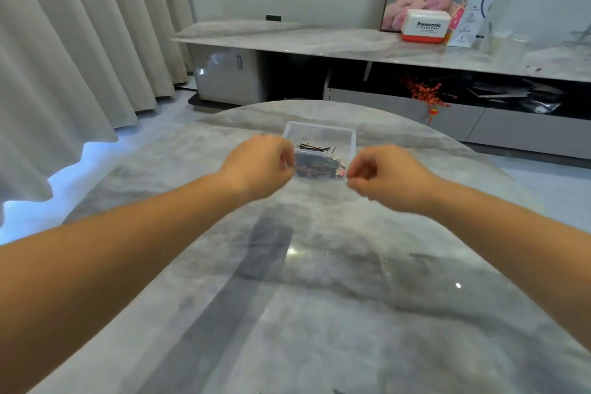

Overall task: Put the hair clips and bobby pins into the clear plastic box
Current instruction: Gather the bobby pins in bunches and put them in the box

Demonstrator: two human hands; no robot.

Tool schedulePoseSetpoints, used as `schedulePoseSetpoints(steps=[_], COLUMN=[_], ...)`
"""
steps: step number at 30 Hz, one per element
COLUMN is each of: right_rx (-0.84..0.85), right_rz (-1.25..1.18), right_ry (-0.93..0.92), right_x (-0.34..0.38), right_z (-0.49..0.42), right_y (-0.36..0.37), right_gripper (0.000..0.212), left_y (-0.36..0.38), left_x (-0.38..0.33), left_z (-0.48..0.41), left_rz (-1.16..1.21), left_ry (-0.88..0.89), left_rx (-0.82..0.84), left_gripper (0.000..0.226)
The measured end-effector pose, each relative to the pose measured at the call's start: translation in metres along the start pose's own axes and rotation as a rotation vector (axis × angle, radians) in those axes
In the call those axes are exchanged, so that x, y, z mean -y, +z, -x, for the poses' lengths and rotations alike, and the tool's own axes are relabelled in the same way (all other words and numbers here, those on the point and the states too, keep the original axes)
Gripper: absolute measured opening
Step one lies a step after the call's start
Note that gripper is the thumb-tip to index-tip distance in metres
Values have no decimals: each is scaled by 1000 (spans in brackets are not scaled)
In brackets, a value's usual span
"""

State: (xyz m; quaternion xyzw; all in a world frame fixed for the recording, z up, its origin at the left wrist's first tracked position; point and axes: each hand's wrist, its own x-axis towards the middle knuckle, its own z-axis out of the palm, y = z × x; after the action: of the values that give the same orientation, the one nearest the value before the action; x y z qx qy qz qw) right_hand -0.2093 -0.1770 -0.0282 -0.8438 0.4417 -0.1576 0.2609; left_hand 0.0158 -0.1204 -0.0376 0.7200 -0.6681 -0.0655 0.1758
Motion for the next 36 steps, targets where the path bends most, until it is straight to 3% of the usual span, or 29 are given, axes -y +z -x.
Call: schedulePoseSetpoints(steps=[4,9,11,13,16,24,29,31,34,36], right_rx=[288,638,699,686,584,491,381,330,351,405], right_rz=[89,307,370,434,385,268,169,152,163,180], right_ry=[25,123,170,174,191,237,235,221,189,190], right_x=[13,37,42,42,39,33,32,33,33,31], right_z=[76,165,190,207,222,232,217,210,203,200], right_y=[12,25,32,43,55,60,58,61,66,65], right_gripper=[4,22,29,29,17,14,17,17,16,11], left_y=[5,5,5,8,11,17,14,21,26,26], left_x=[-9,-25,-32,-37,-43,-46,-47,-47,-47,-46], left_z=[69,161,190,213,233,256,257,256,253,252], left_rz=[-30,-75,-78,-118,-227,-307,-308,-327,-337,-340], left_ry=[52,83,121,174,215,133,97,98,100,97], left_rx=[173,540,647,710,666,617,714,702,651,626], left_gripper=[6,21,26,26,26,22,47,40,9,12])
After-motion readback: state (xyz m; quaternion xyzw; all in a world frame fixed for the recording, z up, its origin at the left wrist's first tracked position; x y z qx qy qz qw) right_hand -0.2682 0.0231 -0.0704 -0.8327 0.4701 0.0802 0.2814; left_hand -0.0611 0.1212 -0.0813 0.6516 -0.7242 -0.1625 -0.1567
